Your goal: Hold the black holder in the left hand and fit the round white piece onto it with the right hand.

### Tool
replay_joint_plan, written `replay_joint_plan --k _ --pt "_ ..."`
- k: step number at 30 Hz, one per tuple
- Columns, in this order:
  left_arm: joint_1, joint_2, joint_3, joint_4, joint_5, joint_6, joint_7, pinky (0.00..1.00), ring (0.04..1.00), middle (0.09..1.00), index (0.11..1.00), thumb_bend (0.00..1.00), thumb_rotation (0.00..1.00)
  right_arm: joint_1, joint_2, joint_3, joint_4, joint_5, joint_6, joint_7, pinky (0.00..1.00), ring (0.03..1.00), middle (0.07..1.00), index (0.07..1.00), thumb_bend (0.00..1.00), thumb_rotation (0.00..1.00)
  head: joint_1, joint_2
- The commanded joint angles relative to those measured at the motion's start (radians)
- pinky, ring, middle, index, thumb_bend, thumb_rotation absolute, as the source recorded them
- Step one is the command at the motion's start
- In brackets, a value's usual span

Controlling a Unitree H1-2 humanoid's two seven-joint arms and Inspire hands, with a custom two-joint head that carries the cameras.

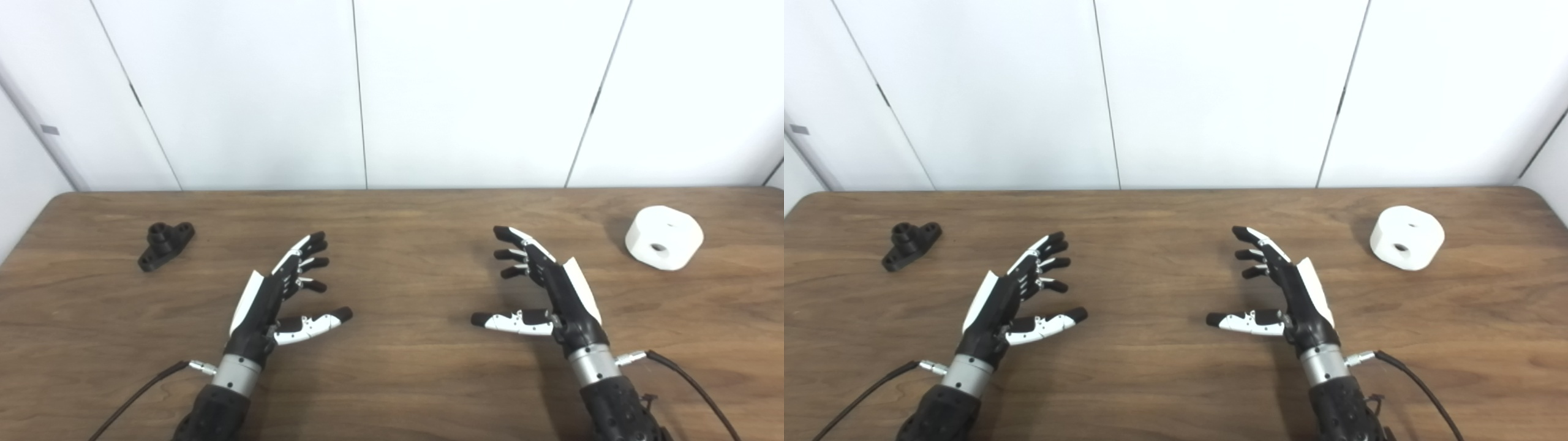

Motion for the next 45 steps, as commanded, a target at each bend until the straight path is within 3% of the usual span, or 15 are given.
replay_joint_plan --k 1,5,13,18,26,32,38,43,45 --pt "-0.019 -0.015 -0.01 -0.005 0.012 -0.039 0.021 0.68 0.834 0.897 0.913 0.74 0.12 -0.017 -0.02 -0.018 -0.029 0.03 -0.048 0.003 0.62 0.744 0.85 0.844 0.77 0.08 0.041 -0.015" --pt "-0.026 -0.04 -0.024 0.023 0.037 -0.053 0.039 0.68 0.83 0.885 0.901 0.76 0.13 -0.011 -0.027 -0.034 -0.032 0.074 -0.04 0.016 0.65 0.764 0.866 0.853 0.76 0.01 0.11 -0.049" --pt "-0.038 -0.047 -0.025 0.031 0.064 -0.069 0.069 0.68 0.819 0.856 0.852 0.74 0.04 0.002 -0.014 -0.041 -0.101 0.096 0.054 0.034 0.74 0.807 0.883 0.876 0.73 0.0 0.123 -0.071" --pt "-0.044 -0.042 -0.005 0.035 0.036 -0.1 0.086 0.6 0.73 0.794 0.79 0.7 0.0 0.004 -0.01 -0.038 -0.121 0.096 0.082 0.038 0.73 0.807 0.867 0.87 0.73 0.0 0.128 -0.076" --pt "-0.04 -0.028 0.006 -0.003 0.051 -0.06 0.088 0.62 0.737 0.785 0.773 0.71 0.01 0.008 -0.008 -0.037 -0.157 0.1 0.121 0.047 0.73 0.812 0.872 0.871 0.73 0.0 0.135 -0.068" --pt "-0.053 0.018 0.024 -0.043 0.066 -0.008 0.071 0.54 0.647 0.735 0.74 0.73 0.0 0.009 -0.011 -0.04 -0.176 0.106 0.137 0.057 0.72 0.794 0.867 0.865 0.73 0.0 0.135 -0.066" --pt "-0.081 0.099 0.031 -0.085 0.057 0.049 0.022 0.57 0.65 0.701 0.703 0.74 0.0 0.007 -0.015 -0.042 -0.179 0.098 0.136 0.058 0.71 0.784 0.859 0.86 0.72 0.0 0.138 -0.064" --pt "-0.105 0.161 0.057 -0.13 0.035 0.083 -0.008 0.54 0.651 0.731 0.749 0.73 0.0 0.008 -0.015 -0.045 -0.187 0.098 0.143 0.058 0.71 0.784 0.853 0.857 0.72 0.0 0.143 -0.066" --pt "-0.111 0.177 0.073 -0.15 0.033 0.104 -0.011 0.58 0.715 0.784 0.797 0.74 0.0 0.008 -0.013 -0.046 -0.183 0.099 0.133 0.053 0.7 0.78 0.85 0.851 0.72 0.0 0.147 -0.066"
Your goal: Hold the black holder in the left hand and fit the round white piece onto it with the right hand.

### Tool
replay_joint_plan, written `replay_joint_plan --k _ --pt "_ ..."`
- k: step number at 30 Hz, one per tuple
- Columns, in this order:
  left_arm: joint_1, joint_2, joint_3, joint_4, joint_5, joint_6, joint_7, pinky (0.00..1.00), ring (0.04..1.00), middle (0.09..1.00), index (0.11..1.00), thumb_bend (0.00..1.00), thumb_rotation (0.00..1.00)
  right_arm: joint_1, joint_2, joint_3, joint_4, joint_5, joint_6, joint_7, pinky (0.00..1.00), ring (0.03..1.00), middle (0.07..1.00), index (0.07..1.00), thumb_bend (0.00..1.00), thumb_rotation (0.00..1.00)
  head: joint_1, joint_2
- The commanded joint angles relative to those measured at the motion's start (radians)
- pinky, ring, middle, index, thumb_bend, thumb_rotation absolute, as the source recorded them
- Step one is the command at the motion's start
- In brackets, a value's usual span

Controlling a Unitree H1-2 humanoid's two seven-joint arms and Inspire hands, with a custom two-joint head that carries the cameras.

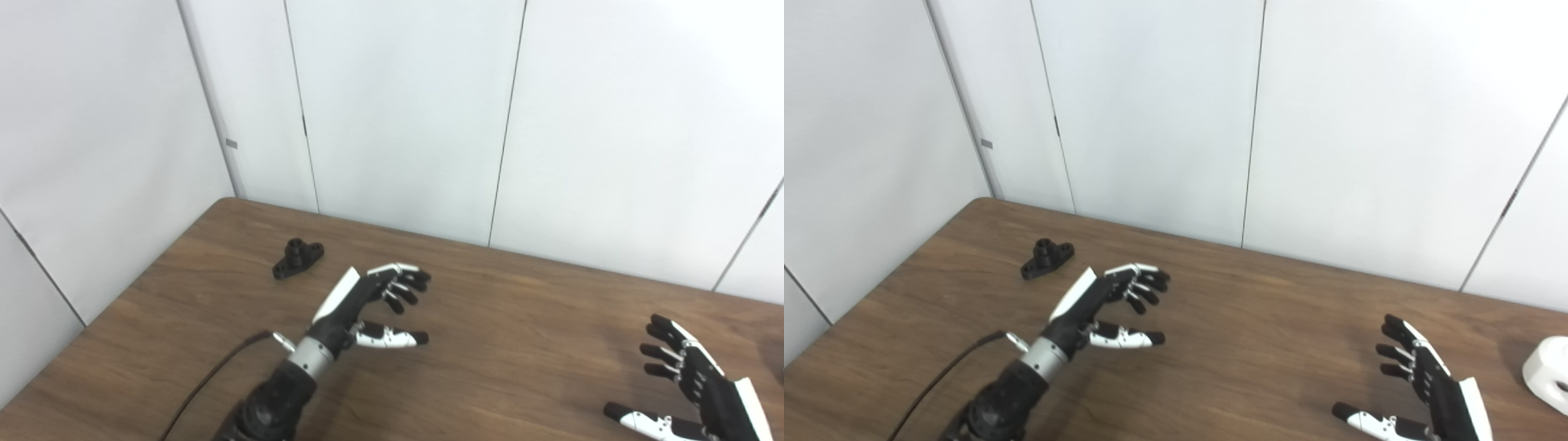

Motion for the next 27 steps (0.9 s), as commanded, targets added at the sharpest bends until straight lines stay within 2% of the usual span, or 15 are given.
replay_joint_plan --k 1,2,6,8,10,12,14,20,22,27 --pt "-0.045 0.034 0.027 -0.046 -0.01 0.008 0.002 0.6 0.743 0.806 0.818 0.75 0.0 -0.02 0.0 -0.008 -0.033 0.001 -0.036 -0.011 0.7 0.779 0.849 0.849 0.72 0.0 0.0 0.001" --pt "-0.048 0.042 0.035 -0.049 -0.008 0.009 0.004 0.64 0.788 0.839 0.848 0.76 0.0 -0.021 0.0 -0.009 -0.031 -0.002 -0.041 -0.014 0.69 0.771 0.843 0.843 0.73 0.0 0.002 0.001" --pt "-0.057 0.068 0.071 -0.056 0.03 0.012 0.031 0.72 0.845 0.885 0.876 0.8 0.0 -0.024 0.0 -0.012 -0.03 0.0 -0.039 -0.014 0.69 0.774 0.844 0.843 0.73 0.0 0.004 0.003" --pt "-0.061 0.076 0.088 -0.063 0.087 0.023 0.06 0.7 0.84 0.885 0.865 0.8 0.0 -0.025 -0.002 -0.013 -0.031 0.001 -0.035 -0.011 0.69 0.779 0.853 0.85 0.73 0.0 0.004 0.003" --pt "-0.065 0.083 0.111 -0.077 0.123 0.068 0.074 0.7 0.837 0.883 0.858 0.8 0.0 -0.025 -0.002 -0.013 -0.033 0.001 -0.033 -0.008 0.7 0.78 0.856 0.852 0.73 0.0 0.003 0.003" --pt "-0.07 0.09 0.128 -0.087 0.131 0.11 0.073 0.75 0.867 0.892 0.861 0.8 0.0 -0.026 -0.003 -0.014 -0.035 0.001 -0.03 -0.007 0.7 0.778 0.857 0.851 0.73 0.0 0.003 0.006" --pt "-0.077 0.102 0.141 -0.084 0.149 0.124 0.08 0.76 0.878 0.889 0.86 0.79 0.01 -0.026 -0.004 -0.014 -0.035 -0.003 -0.027 -0.008 0.69 0.78 0.857 0.851 0.73 0.0 0.002 0.001" --pt "-0.101 0.129 0.18 -0.036 0.167 0.11 0.127 0.63 0.805 0.879 0.85 0.79 0.0 -0.025 -0.006 -0.014 -0.036 -0.003 -0.026 -0.007 0.68 0.773 0.847 0.844 0.73 0.0 0.009 -0.001" --pt "-0.11 0.138 0.187 -0.016 0.191 0.111 0.152 0.63 0.8 0.875 0.85 0.79 0.0 -0.026 -0.007 -0.014 -0.035 -0.006 -0.029 -0.008 0.67 0.762 0.844 0.84 0.73 0.0 0.009 -0.001" --pt "-0.12 0.154 0.19 -0.003 0.295 0.179 0.214 0.71 0.847 0.866 0.849 0.78 0.06 -0.025 -0.006 -0.016 -0.036 -0.001 -0.034 -0.008 0.67 0.756 0.847 0.845 0.73 0.0 0.008 0.001"
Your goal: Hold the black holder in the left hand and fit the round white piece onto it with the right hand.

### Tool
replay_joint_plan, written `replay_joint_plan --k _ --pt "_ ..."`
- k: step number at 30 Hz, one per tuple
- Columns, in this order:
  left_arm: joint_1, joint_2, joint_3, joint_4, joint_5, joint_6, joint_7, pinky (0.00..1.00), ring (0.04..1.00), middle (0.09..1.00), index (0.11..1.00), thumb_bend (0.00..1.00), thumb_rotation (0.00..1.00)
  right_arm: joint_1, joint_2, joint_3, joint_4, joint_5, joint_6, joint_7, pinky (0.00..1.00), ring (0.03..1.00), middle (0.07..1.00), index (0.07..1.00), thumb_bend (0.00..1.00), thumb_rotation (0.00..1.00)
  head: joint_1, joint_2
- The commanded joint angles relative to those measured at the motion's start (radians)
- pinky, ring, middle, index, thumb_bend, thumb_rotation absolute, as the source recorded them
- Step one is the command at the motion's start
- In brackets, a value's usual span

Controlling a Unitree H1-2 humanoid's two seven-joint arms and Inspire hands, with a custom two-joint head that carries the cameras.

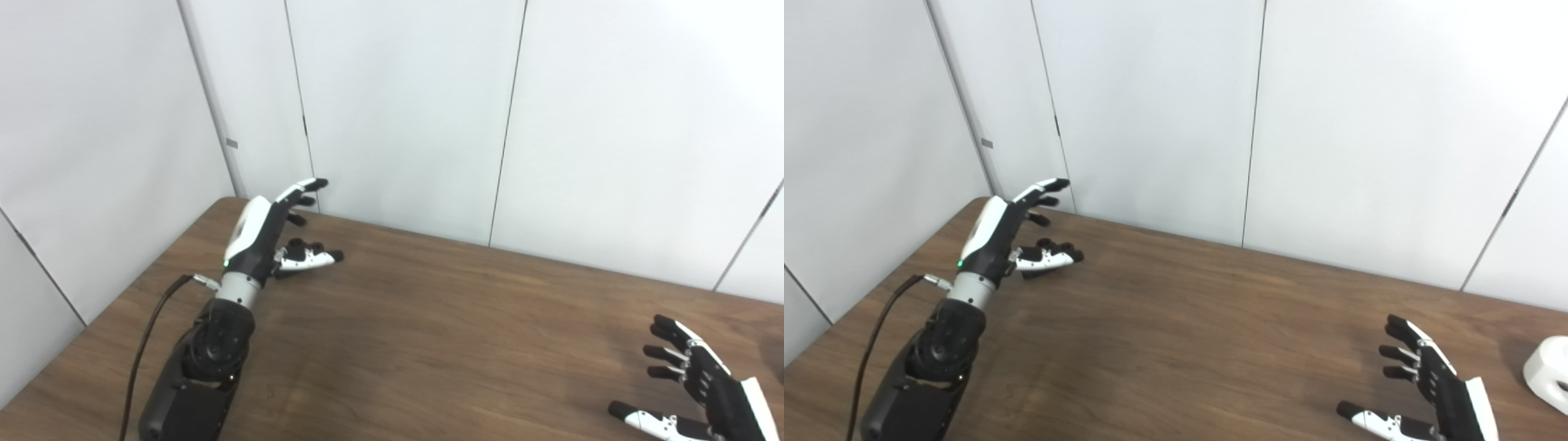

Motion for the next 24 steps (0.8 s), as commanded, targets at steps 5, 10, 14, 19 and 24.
replay_joint_plan --k 5,10,14,19,24 --pt "-0.052 0.03 0.029 0.05 0.072 -0.022 0.135 0.77 0.875 0.874 0.85 0.8 0.1 -0.024 -0.004 -0.011 -0.042 0.01 -0.024 -0.005 0.68 0.759 0.856 0.851 0.72 0.0 -0.006 0.005" --pt "-0.055 0.034 0.011 0.071 0.158 0.036 0.184 0.78 0.937 0.925 0.875 0.84 0.15 -0.024 -0.007 -0.011 -0.046 0.006 -0.019 -0.002 0.67 0.755 0.851 0.851 0.72 0.0 -0.002 0.006" --pt "-0.059 0.046 -0.01 0.079 0.221 0.13 0.164 0.86 0.994 0.987 0.895 0.88 0.25 -0.023 -0.004 -0.009 -0.058 0.0 -0.006 -0.002 0.66 0.748 0.845 0.847 0.72 0.0 -0.003 0.014" --pt "-0.065 0.071 -0.043 0.093 0.26 0.24 0.112 0.99 1.0 1.0 0.907 0.95 0.33 -0.021 0.0 -0.008 -0.071 -0.008 0.008 -0.006 0.66 0.754 0.844 0.846 0.73 0.0 -0.005 0.017" --pt "-0.067 0.099 -0.076 0.123 0.267 0.285 0.069 1.0 1.0 1.0 0.888 1.0 0.47 -0.02 0.002 -0.009 -0.076 -0.009 0.013 -0.006 0.65 0.752 0.846 0.847 0.7 0.0 -0.006 0.022"
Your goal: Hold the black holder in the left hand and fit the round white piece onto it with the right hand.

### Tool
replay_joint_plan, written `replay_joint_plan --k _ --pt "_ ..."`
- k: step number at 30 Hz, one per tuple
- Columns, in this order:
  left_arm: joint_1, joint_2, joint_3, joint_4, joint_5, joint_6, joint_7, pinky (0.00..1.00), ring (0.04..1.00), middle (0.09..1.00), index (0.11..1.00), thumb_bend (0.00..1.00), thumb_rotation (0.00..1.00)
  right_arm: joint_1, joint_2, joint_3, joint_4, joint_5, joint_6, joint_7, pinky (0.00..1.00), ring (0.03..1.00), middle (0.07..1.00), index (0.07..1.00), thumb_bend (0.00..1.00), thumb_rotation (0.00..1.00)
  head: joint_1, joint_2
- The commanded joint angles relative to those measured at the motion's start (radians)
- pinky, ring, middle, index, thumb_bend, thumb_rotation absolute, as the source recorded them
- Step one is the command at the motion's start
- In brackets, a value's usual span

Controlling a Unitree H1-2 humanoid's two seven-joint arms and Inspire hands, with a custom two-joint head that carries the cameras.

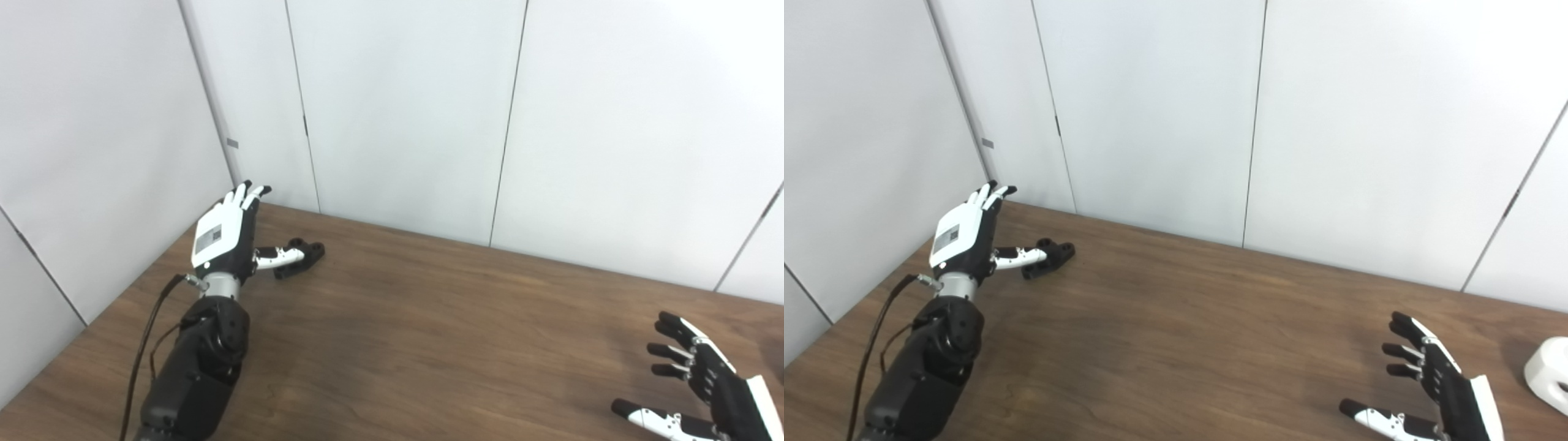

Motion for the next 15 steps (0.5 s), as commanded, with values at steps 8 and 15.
replay_joint_plan --k 8,15 --pt "-0.055 0.058 -0.049 0.071 0.028 0.061 0.0 1.0 1.0 1.0 0.879 1.0 0.49 -0.011 0.003 -0.007 -0.062 0.005 0.0 -0.004 0.62 0.725 0.838 0.853 0.66 0.0 -0.006 0.013" --pt "-0.071 0.058 -0.064 0.138 0.023 0.065 0.026 1.0 1.0 1.0 0.862 1.0 0.46 -0.007 0.005 -0.005 -0.079 -0.003 0.014 -0.007 0.6 0.718 0.833 0.847 0.65 0.0 -0.014 0.025"
